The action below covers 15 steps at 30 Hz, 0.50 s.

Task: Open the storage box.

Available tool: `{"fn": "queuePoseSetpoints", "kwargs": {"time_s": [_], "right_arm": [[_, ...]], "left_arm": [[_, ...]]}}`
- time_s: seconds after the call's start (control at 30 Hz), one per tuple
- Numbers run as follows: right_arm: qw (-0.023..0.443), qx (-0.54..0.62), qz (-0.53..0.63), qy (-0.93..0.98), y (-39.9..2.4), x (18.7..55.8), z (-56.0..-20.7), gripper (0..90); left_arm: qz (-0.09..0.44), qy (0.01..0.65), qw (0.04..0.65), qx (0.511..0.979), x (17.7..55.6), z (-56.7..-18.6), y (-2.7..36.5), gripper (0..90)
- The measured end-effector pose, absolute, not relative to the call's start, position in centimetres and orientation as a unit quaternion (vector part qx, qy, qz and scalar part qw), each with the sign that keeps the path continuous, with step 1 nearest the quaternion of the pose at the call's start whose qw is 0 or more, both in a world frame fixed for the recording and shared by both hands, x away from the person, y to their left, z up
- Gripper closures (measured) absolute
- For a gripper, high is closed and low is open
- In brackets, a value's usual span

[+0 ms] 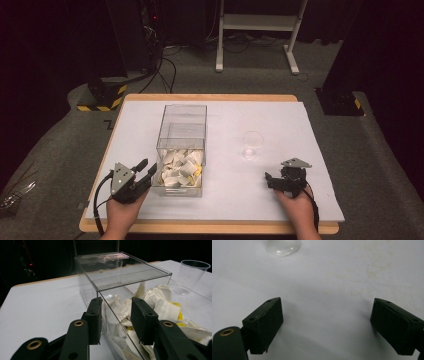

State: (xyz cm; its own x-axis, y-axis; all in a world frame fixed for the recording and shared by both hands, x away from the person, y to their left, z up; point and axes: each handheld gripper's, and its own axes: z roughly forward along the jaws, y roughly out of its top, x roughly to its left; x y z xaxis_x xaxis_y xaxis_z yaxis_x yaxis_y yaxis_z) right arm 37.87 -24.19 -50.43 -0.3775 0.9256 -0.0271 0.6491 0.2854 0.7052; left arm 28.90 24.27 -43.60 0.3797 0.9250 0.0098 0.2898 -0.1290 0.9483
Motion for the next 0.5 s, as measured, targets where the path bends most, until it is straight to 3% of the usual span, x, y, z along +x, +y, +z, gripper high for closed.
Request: {"fn": "queuePoseSetpoints", "kwargs": {"time_s": [0.5], "right_arm": [[0.222, 0.511, 0.31, 0.771, -24.2, 37.9, -50.4, 11.0]], "left_arm": [[0.33, 0.468, 0.454, 0.683, 30.8, -46.2, 27.7, 57.7]]}}
